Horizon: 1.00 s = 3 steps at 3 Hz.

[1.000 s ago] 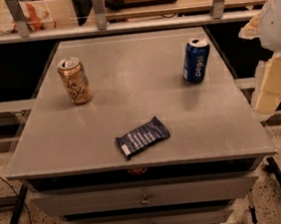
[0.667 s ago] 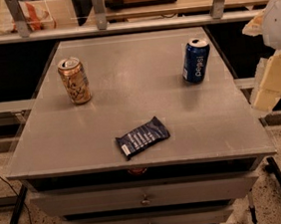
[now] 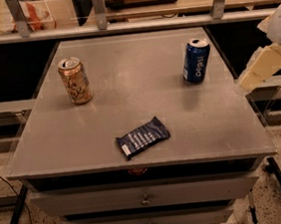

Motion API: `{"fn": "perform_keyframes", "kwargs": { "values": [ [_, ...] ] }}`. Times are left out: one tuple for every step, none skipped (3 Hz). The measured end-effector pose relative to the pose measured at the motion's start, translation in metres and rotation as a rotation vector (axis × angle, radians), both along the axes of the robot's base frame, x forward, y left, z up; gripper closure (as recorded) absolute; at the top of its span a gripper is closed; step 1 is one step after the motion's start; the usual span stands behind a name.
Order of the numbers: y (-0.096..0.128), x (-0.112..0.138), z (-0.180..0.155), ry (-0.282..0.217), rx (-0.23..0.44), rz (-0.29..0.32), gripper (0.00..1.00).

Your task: Move pepsi can near orange can

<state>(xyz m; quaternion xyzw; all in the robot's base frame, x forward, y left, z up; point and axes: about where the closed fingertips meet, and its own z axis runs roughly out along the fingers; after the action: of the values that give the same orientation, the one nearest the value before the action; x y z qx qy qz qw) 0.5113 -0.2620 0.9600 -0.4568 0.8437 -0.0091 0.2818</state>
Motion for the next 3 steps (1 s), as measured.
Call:
{"fn": "perform_keyframes", "kwargs": {
  "values": [
    [0.001, 0.01, 0.0, -0.027, 0.013, -0.009, 0.0],
    [0.001, 0.009, -0.001, -0.023, 0.012, -0.008, 0.0],
    [0.017, 0.026, -0.014, -0.029, 0.075, 0.007, 0.0]
  ]
}}
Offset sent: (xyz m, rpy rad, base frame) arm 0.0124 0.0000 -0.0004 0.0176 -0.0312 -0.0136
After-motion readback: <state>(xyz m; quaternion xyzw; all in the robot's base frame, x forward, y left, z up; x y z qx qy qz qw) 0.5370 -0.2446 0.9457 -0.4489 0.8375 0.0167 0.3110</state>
